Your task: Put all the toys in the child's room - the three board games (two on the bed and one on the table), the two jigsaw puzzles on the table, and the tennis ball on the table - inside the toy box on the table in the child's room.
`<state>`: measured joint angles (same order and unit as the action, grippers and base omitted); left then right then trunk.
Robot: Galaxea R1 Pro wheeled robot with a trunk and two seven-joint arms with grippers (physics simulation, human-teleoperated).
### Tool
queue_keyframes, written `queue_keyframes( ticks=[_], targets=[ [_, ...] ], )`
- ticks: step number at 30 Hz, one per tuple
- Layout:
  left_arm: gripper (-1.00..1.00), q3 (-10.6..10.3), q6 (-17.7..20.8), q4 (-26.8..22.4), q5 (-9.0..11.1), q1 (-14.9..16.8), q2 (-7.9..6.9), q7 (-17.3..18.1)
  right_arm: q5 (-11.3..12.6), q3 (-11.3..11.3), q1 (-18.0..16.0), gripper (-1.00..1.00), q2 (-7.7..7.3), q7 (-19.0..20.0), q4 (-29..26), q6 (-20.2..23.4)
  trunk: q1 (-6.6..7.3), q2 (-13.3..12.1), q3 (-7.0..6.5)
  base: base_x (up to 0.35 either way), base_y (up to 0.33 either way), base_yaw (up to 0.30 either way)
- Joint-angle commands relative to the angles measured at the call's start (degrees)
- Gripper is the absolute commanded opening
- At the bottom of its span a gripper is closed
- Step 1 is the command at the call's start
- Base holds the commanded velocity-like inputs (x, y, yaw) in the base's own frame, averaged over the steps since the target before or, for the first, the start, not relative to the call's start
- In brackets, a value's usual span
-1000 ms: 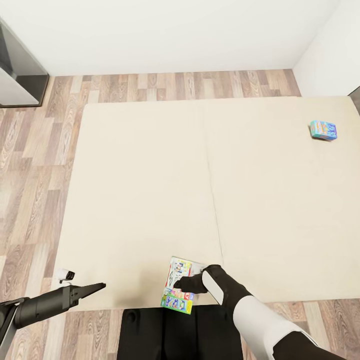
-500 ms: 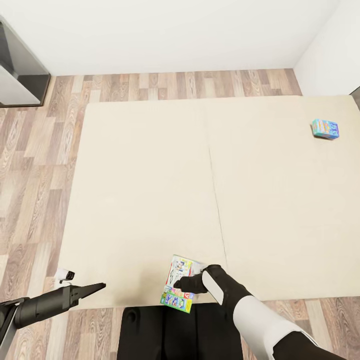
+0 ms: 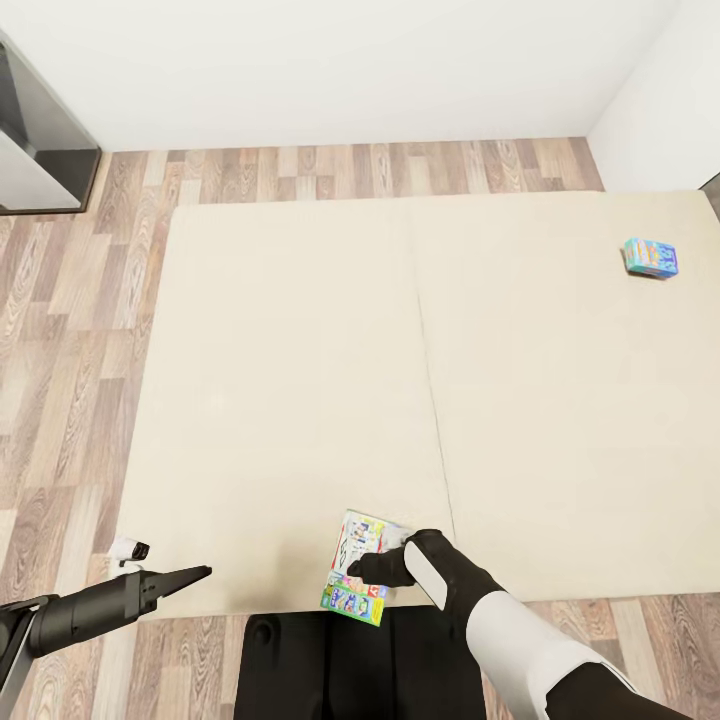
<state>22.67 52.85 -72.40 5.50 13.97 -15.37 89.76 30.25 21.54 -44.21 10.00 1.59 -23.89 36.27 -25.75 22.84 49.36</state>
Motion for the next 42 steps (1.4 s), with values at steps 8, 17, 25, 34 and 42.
queue_keyframes(
  ticks=[8,17,25,34,42],
  targets=[
    [1.00,0.01,0.62,-0.02,-0.05,0.00,-0.01,0.24,-0.36,-0.02,-0.02,1.00,0.00,0.10,-0.02,0.20,-0.03,0.09,0.06,0.000,0.000,0.000],
    [1.00,0.01,0.62,-0.02,-0.05,0.00,-0.01,0.24,-0.29,-0.17,-0.01,1.00,0.00,0.01,-0.06,0.20,-0.03,0.09,0.06,0.000,0.000,0.000],
    [1.00,0.01,0.66,-0.02,-0.05,0.00,-0.01,0.24,-0.22,-0.10,-0.03,1.00,0.00,0.27,-0.64,0.20,-0.03,0.09,0.06,0.000,0.000,0.000],
    [1.00,0.01,0.63,-0.02,-0.05,0.00,-0.01,0.24,-0.19,-0.09,0.00,1.00,0.00,0.33,-2.42,0.45,-0.03,0.09,0.06,0.000,0.000,0.000],
    [1.00,0.01,0.67,-0.02,0.03,0.00,-0.10,0.24,-0.19,-0.09,0.00,1.00,0.00,0.34,-2.48,0.47,-0.03,0.09,0.06,0.000,0.000,0.000]
  ],
)
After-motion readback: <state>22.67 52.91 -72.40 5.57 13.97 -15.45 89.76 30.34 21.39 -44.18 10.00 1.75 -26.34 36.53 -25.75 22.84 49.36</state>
